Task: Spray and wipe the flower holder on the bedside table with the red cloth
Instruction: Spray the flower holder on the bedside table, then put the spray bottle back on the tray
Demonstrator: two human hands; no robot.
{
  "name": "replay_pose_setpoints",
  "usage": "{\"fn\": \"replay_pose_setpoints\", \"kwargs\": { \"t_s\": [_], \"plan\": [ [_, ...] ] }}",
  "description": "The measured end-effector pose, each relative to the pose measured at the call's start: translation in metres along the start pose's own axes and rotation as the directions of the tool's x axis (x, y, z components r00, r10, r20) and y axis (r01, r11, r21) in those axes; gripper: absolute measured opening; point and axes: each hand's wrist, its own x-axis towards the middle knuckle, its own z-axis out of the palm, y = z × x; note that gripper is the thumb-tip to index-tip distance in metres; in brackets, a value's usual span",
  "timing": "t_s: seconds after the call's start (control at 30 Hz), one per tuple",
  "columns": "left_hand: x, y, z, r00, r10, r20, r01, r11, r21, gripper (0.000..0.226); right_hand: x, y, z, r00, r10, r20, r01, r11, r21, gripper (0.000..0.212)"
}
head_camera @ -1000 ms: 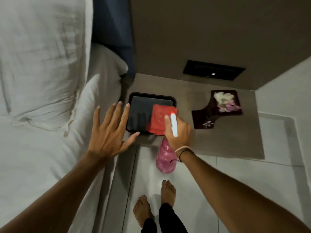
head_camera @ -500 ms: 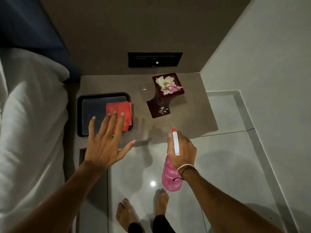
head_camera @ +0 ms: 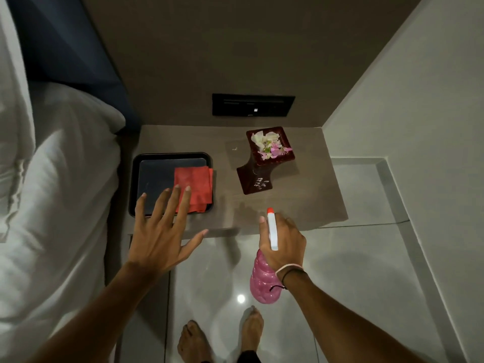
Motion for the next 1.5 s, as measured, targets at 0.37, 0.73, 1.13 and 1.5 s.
{"fn": "replay_pose_setpoints", "kwargs": {
  "t_s": [0.37,0.73,1.13,1.5],
  "plan": [
    [-0.02,-0.029,0.006,0.992,-0.1,-0.076,0.103,0.994,0.035,0.096,0.006,-0.013,0.01,0.998,-0.013,0.068,0.01,0.998,0.057,0.05],
    [-0.037,-0.113,0.007,0.941,-0.222,-0.257,0.246,0.967,0.064,0.094,0.075,-0.141,0.033,0.958,-0.287,-0.001,0.28,0.931,0.234,0.037],
    [-0.035,-0.169,0.026,0.913,-0.292,-0.283,0.319,0.946,0.051,0.095,0.141,-0.256,0.11,0.92,-0.371,0.127,0.337,0.914,0.228,0.05],
    [-0.048,-0.159,0.028,0.941,-0.254,-0.221,0.261,0.965,0.0,0.082,0.123,-0.245,0.135,0.863,-0.442,0.245,0.361,0.878,0.314,0.062]
  ]
}}
